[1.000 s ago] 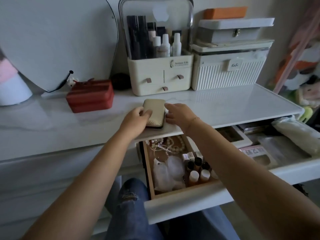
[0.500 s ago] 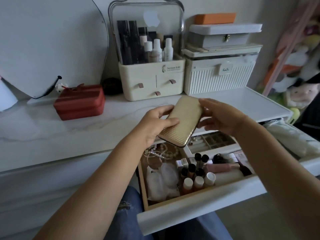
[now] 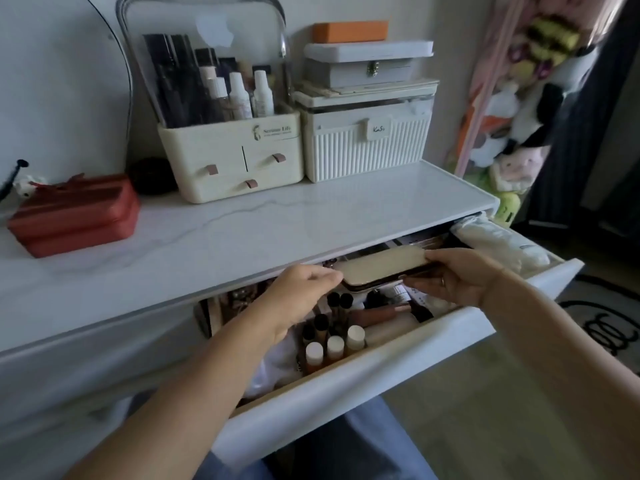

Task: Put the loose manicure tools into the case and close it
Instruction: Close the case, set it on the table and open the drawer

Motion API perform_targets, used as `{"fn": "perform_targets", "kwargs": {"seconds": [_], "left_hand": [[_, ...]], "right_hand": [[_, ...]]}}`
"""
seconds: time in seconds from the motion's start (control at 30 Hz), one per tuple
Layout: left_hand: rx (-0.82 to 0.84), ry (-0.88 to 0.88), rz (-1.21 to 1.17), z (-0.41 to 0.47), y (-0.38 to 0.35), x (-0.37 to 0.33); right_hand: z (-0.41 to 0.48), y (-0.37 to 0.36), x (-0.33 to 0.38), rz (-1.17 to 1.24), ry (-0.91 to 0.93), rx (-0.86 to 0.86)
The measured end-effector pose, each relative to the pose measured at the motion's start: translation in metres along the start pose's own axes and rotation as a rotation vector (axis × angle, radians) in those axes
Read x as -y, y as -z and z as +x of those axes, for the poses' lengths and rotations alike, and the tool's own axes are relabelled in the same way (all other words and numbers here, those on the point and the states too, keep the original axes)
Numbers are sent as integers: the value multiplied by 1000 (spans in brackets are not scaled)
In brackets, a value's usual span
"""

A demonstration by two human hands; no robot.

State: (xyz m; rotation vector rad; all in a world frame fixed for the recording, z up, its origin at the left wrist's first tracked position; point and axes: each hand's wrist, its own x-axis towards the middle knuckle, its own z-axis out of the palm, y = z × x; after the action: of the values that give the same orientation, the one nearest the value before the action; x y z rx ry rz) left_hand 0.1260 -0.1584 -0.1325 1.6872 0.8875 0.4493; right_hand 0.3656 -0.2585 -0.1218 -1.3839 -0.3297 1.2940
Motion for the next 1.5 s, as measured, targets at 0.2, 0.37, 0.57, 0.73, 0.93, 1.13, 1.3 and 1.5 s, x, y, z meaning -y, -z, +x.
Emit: {"fn": "perform_targets", "kwargs": {"seconds": [0.2,0.37,0.57,0.73,0.93,1.13,1.3,1.5], "left_hand": [[-29,91,-24,-1,3,2],[42,105,-71,-1,8,5],[64,88,-32,-2,13,3],[104,20,83,-20,21,6],[340,-115,428,-66,30,19],[327,-170,710,-86,32,34],[81,-292,779,-83,35,42],[-350,-356,1110,-62,54,48]], "right_hand": [[29,-26,-4,-5,-46,44],[42,-36,-1,-222,104,-41],[44,-28,-4,-540,231,-148],[2,-20,-9,-1074,564,82],[-44,-6,-52,-1505,763,259],[-48,-14,-59,-1353,902,129],[-33,-20,-59,-1344,970,28],[3,-39,-54,-1346,1011,-99]]}}
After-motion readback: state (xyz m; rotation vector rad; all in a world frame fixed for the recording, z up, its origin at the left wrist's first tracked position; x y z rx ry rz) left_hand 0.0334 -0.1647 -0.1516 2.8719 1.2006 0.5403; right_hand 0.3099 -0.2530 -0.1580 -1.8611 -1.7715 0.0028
